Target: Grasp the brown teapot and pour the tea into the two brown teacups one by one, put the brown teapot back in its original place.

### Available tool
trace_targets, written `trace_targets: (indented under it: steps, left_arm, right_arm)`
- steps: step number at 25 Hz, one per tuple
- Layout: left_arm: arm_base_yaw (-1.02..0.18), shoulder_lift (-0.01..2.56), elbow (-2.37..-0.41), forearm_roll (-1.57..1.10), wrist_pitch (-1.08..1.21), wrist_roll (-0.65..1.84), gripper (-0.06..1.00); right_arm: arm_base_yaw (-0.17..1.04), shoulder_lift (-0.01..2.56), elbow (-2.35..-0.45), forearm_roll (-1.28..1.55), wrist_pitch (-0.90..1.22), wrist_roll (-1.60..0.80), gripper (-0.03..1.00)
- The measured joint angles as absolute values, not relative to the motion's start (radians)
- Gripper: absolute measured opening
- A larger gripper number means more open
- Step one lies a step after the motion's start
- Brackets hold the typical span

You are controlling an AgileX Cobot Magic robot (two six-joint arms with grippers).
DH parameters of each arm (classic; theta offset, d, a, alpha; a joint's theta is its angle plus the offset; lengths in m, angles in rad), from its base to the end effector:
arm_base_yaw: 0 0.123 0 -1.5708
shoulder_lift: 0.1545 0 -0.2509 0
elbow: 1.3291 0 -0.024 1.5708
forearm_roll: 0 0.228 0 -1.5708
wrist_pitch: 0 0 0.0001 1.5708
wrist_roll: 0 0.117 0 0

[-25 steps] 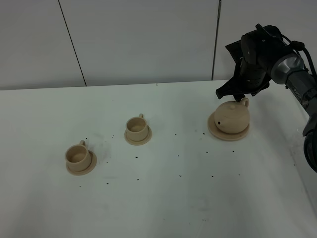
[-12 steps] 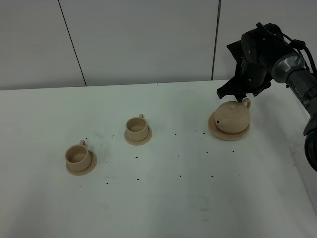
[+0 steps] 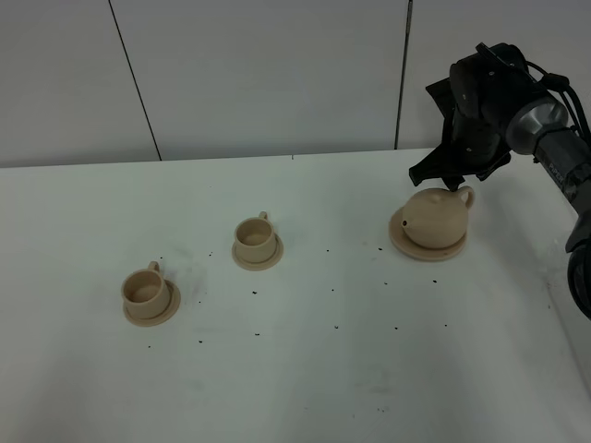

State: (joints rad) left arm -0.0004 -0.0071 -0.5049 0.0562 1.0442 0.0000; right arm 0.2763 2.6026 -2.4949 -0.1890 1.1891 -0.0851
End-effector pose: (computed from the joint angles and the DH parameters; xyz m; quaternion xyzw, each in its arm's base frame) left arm 0.0320 0.0057 0.2579 -0.0009 0.8454 0.0280 0.5334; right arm 0.4888 0.1174 0.1289 -0.1945 0.9600 -0.0750 0.1868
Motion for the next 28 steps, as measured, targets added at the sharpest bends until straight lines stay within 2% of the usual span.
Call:
trace_targets:
  steps: [28]
  left_arm:
    - [0.000, -0.007, -0.505, 0.056, 1.044, 0.000, 0.25]
  right_arm:
    - [0.276, 2.569, -2.495, -0.220, 1.208, -0.080, 0.41]
